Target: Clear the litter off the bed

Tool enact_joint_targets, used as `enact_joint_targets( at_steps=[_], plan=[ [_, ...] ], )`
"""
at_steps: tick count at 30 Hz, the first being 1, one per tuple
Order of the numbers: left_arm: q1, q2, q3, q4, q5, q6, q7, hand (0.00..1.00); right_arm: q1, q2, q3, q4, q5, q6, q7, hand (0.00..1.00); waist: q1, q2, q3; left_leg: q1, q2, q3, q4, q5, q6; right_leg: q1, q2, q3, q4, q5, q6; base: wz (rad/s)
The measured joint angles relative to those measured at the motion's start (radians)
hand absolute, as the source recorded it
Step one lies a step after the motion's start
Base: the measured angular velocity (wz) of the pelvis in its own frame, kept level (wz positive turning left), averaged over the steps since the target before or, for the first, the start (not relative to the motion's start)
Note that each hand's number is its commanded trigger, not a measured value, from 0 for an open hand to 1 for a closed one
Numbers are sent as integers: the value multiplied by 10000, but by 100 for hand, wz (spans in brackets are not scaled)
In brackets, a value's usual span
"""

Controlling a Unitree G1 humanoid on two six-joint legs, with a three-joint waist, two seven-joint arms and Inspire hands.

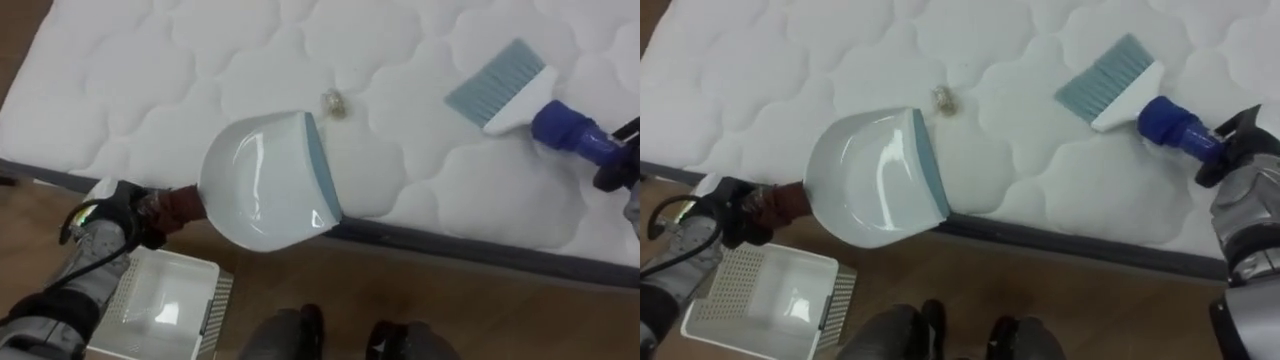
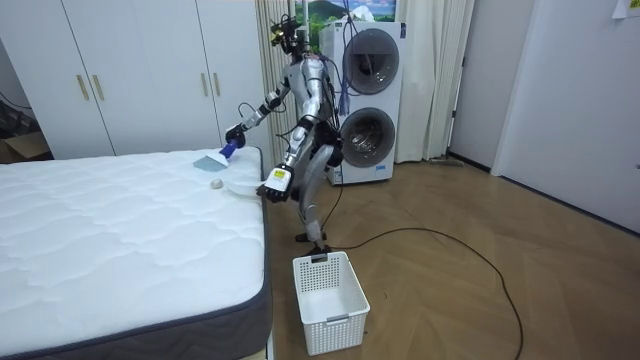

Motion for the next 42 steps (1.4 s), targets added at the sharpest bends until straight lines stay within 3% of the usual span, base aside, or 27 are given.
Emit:
enact_joint_targets(
  at_steps=[9,13,17,23,28,33,37,42],
  plan=[
    [-89,148,-3,2,449,-13,23,100,-338,-310,548,-67,-1807,211,-25,100,242,-71,13,86,48,55,-13,-5,6,64,59,77,-53,71,19,-3],
    [-190,462,-4,2,669,-85,201,100,-592,-527,1212,-452,-2868,231,-208,100,273,-130,28,143,165,39,-109,0,-3,178,207,31,-291,219,-23,-5],
    [-291,796,-6,3,1190,-171,211,100,-605,-546,1623,-925,-4207,330,-211,100,310,-465,20,457,185,36,-380,30,-47,494,262,-21,-577,270,-25,-2],
    [-295,817,-42,13,1120,-143,373,100,-800,-560,2757,-1536,-5268,667,-185,100,422,-812,36,699,261,-90,-562,35,-60,935,455,-152,-1143,395,44,1],
    [-332,835,-17,-9,1338,-144,375,100,-932,-593,2757,-2372,-6368,830,-191,100,437,-882,29,714,274,-73,-747,37,-53,969,531,-126,-1440,535,117,-6],
    [-330,873,-19,9,1333,-172,375,100,-931,-564,2768,-3341,-6989,792,-288,100,450,-962,66,934,267,-80,-759,37,-55,1184,541,-133,-1506,536,118,0],
    [-330,873,-18,45,1341,-231,416,100,-932,-247,2791,-4074,-7402,658,-568,100,491,-972,72,1068,276,-65,-870,35,-61,1300,570,-126,-1633,535,118,0],
    [-329,873,-18,45,1465,-423,661,100,-937,-185,3491,-4780,-7407,494,-593,100,582,-972,72,1058,259,-48,-1022,35,-60,1287,564,-159,-1776,551,144,0]
  ],
)
